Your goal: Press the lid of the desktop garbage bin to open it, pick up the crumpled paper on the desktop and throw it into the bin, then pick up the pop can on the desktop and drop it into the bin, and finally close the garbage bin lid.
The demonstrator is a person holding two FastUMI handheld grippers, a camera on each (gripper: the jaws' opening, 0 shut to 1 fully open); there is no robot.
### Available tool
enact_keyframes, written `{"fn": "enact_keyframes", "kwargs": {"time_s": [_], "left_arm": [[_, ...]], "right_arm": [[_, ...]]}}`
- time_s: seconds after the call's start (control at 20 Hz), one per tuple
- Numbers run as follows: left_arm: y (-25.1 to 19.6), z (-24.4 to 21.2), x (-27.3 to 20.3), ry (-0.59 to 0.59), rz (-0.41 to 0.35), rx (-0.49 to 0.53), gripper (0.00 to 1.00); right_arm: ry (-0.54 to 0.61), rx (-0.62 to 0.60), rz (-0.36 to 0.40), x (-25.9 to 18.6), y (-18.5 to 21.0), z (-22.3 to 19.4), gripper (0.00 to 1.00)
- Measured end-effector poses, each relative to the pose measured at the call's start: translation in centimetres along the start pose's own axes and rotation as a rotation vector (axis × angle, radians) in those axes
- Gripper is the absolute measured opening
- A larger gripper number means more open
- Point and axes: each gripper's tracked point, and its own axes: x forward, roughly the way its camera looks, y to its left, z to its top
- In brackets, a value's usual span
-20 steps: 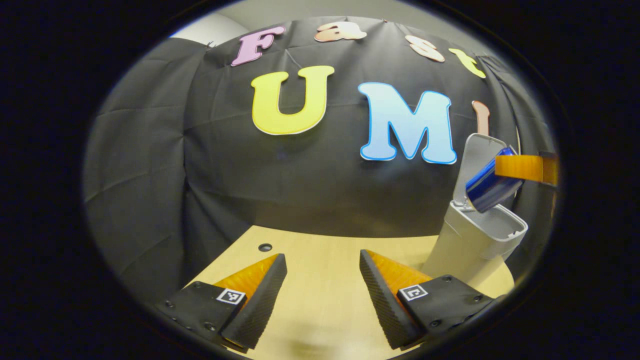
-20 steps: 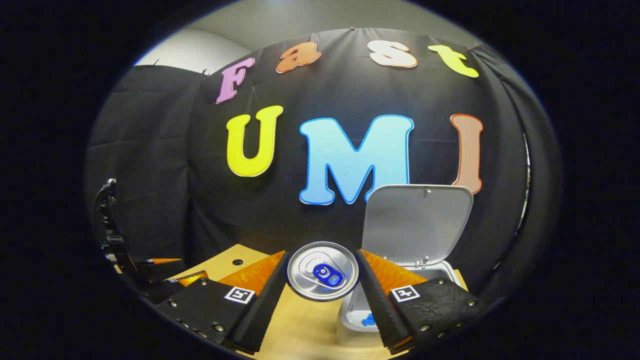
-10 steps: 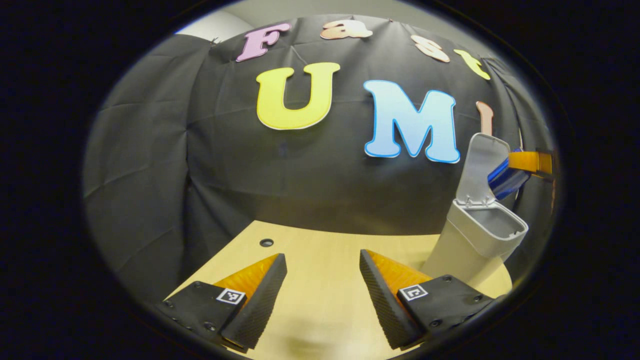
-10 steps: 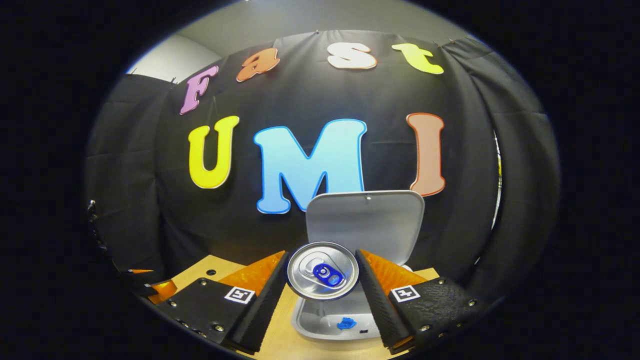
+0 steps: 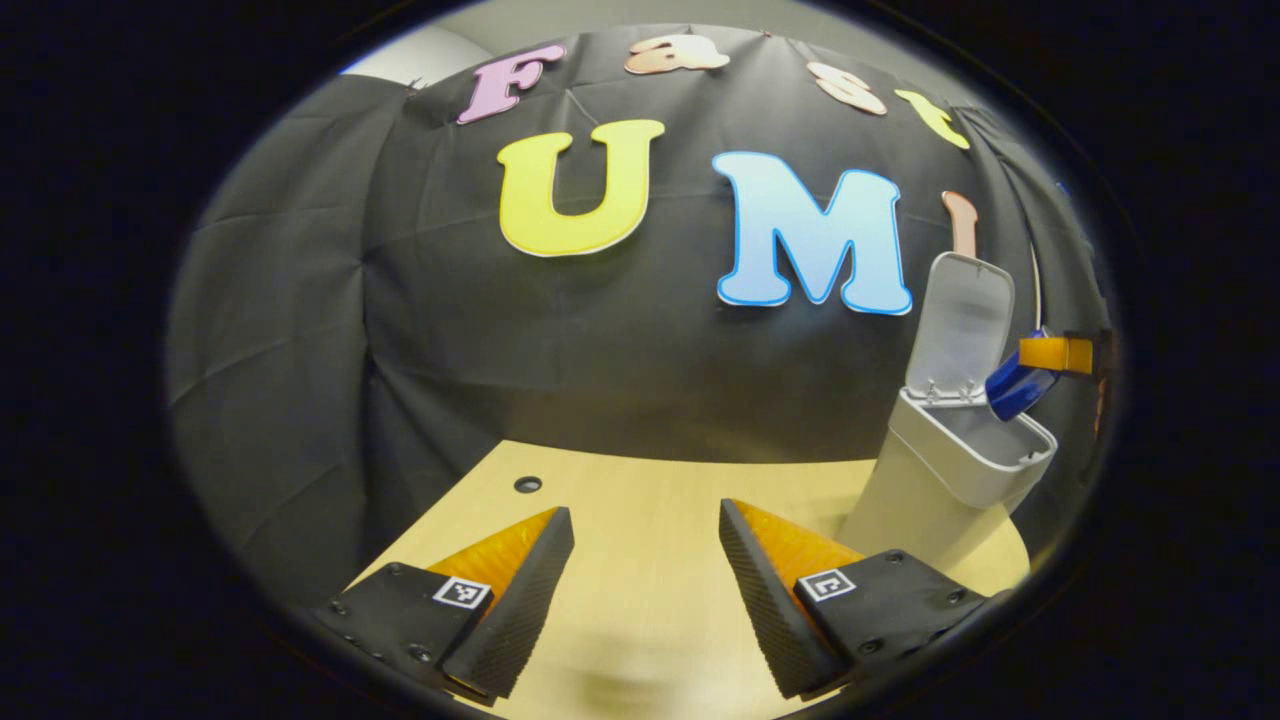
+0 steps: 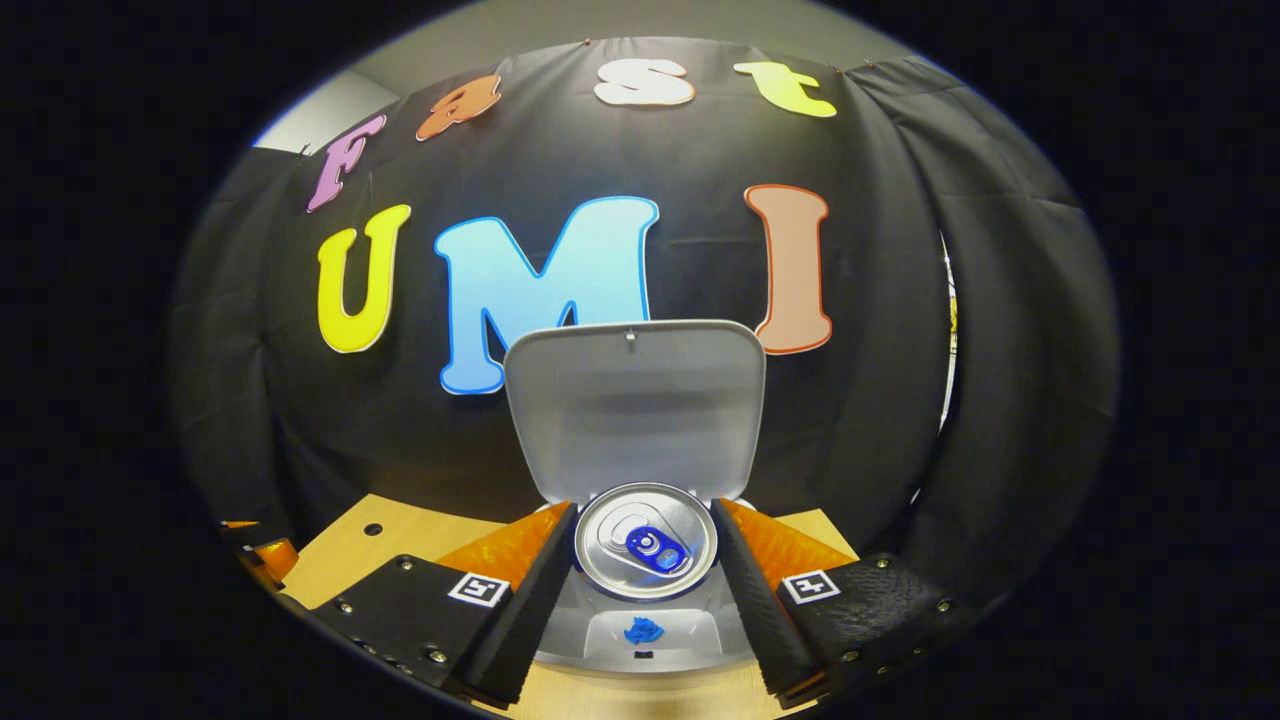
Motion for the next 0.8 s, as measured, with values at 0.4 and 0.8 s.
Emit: {"fn": "enact_keyframes", "kwargs": {"time_s": [0.4,0.8], "left_arm": [[-1.1,-0.3,0.4,0.012,-0.015,0.023,0.97],[-1.2,-0.5,0.7,0.022,-0.016,0.030,0.96]], "right_arm": [[0.110,0.007,-0.026,1.5,-1.3,-4.9,0.84],[0.173,0.008,-0.031,2.0,-1.4,-7.7,0.84]]}}
